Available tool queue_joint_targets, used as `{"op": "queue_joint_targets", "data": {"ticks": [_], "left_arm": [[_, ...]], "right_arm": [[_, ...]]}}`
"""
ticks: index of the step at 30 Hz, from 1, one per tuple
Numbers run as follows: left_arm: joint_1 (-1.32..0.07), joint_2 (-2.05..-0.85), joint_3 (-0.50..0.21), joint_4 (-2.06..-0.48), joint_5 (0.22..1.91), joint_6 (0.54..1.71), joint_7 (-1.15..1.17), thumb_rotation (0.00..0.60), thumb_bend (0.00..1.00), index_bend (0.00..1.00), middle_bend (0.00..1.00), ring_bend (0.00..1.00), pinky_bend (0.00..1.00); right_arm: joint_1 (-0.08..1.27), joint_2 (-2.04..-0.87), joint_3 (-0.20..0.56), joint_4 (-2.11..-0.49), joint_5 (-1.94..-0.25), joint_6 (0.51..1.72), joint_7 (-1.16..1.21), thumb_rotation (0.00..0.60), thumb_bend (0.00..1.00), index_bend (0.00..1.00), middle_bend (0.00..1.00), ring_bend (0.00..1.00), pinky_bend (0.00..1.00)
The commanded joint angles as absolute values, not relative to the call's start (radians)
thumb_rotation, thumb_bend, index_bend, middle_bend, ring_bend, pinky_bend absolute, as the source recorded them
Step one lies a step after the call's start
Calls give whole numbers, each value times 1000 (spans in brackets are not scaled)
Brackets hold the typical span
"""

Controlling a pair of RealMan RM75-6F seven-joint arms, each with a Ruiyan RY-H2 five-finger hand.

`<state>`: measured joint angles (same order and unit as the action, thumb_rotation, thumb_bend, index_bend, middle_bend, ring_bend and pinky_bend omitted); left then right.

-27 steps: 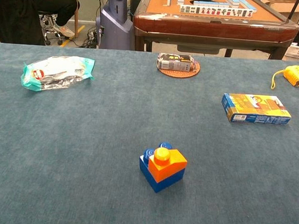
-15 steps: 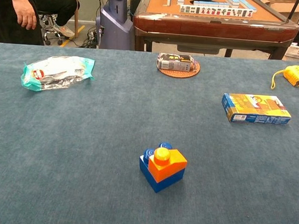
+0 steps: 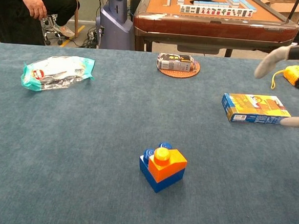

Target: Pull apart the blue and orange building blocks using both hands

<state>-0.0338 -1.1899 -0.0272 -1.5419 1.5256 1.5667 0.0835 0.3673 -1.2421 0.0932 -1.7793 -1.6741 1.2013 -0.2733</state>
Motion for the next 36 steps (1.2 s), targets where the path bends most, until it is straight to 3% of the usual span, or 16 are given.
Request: {"op": "queue_joint_targets", "data": {"ticks": [1, 13, 23, 36], "left_arm": [[-30, -1194, -27, -1531, 1521, 1567, 72, 600, 96, 253, 417, 395, 658], [-23, -1210, -21, -1500, 1523, 1567, 46, 600, 96, 253, 418, 395, 658], [-22, -1214, -19, -1494, 1527, 1564, 42, 600, 95, 253, 418, 395, 658], [-20, -1215, -18, -1489, 1527, 1560, 35, 600, 96, 253, 417, 395, 658]], "right_arm": [[440, -1289, 109, -1826, -1631, 1102, -344, 600, 0, 322, 1000, 1000, 1000], [558, -1386, 118, -1842, -1526, 943, -417, 600, 0, 322, 1000, 1000, 1000], [615, -1441, 110, -1822, -1453, 885, -435, 600, 0, 328, 1000, 1000, 1000], [672, -1493, 104, -1787, -1380, 846, -436, 600, 6, 407, 1000, 1000, 1000]]}}
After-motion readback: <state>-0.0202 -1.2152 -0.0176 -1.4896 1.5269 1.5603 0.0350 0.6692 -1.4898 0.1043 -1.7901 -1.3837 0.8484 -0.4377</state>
